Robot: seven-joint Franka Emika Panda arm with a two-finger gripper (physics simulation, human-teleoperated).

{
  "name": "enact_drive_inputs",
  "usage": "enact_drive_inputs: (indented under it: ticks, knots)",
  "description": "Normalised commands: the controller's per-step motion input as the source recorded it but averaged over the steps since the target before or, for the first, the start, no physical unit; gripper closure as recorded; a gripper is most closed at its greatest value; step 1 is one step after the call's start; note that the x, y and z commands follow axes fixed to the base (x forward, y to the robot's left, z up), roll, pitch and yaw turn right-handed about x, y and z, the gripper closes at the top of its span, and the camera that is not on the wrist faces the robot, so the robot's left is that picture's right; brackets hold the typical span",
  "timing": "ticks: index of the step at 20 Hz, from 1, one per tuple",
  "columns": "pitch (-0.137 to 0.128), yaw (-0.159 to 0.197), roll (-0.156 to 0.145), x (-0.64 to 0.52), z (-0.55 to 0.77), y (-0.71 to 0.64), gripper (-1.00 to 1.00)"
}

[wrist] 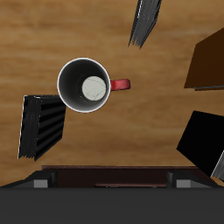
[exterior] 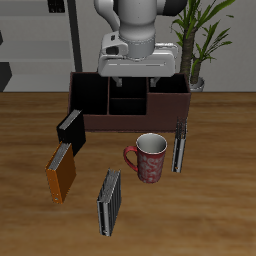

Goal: Place the red mug into the back desk caddy's right compartment

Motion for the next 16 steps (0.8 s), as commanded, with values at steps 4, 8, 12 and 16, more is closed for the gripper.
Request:
enact_drive_inputs:
  ticks: [4,8,12,16]
  knots:
    - [-0.033,-0.066,-0.064,0.21,0.04,0.12,-1.0]
    - [-0.019,-0.055,-0.026,0.17,0.01,0.17,-1.0]
    - [-0.011,-0.043,0.0,0.15,0.0,0.17,-1.0]
    - [-0.026,-0.033,0.011,0.31,-0.11,0.39,-1.0]
